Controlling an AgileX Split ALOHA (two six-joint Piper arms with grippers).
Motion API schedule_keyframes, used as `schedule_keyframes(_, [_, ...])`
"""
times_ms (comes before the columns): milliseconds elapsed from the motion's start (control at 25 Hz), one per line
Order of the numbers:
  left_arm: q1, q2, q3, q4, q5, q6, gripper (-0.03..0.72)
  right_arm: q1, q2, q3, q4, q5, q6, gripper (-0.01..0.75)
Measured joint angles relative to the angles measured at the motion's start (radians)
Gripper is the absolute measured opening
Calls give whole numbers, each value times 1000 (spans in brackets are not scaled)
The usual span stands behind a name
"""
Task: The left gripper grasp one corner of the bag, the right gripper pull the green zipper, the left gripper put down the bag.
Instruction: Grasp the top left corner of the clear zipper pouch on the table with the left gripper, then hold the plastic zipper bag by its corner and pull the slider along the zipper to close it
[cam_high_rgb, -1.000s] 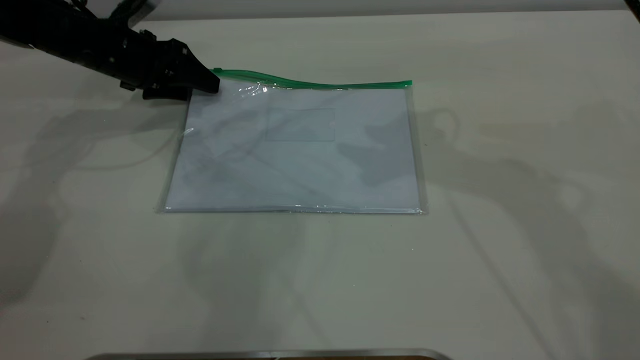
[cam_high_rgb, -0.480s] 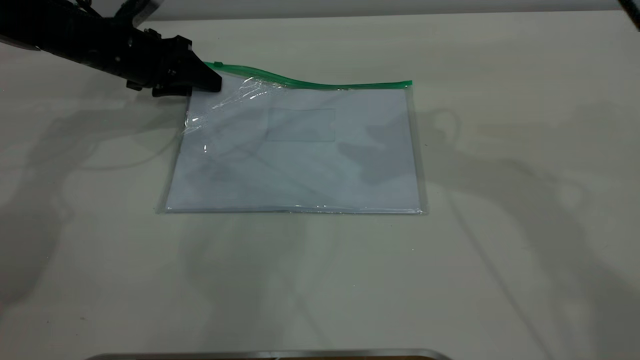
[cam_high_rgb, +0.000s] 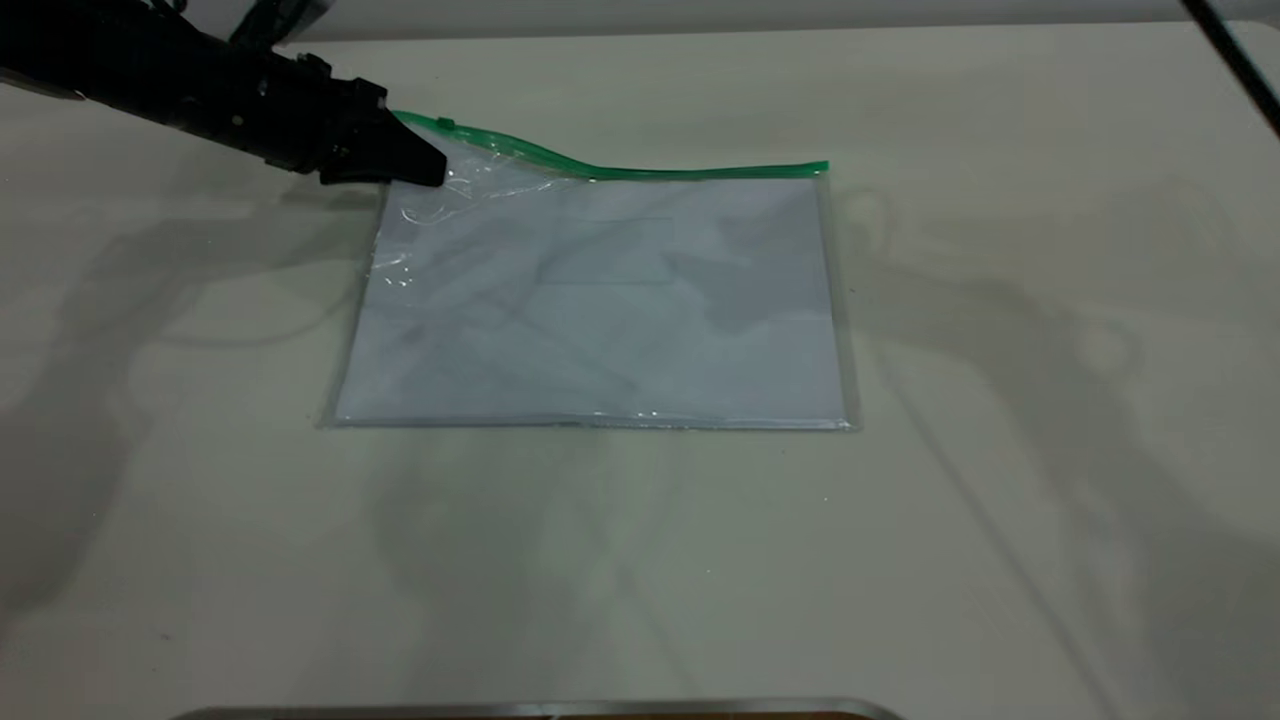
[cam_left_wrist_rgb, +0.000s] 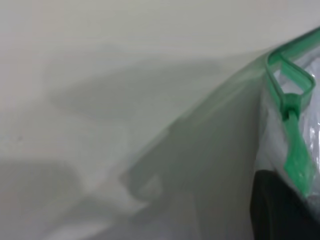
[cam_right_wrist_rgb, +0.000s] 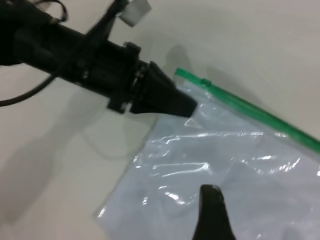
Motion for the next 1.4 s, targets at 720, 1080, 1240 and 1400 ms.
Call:
schedule_keyframes(720, [-31, 1, -3, 8, 316, 604, 53, -25, 390, -468, -129, 339, 4, 578])
schedule_keyframes(1080, [-97, 1, -3, -23, 188, 658, 53, 37, 498, -596, -114, 330, -6, 578])
schedule_keyframes(1240, [-113, 1, -3, -37, 179, 690, 53, 43, 546, -625, -115, 308, -7, 578])
schedule_keyframes(1400, [-114, 1, -3, -37, 179, 694, 53, 41, 560, -631, -125, 286, -7, 578])
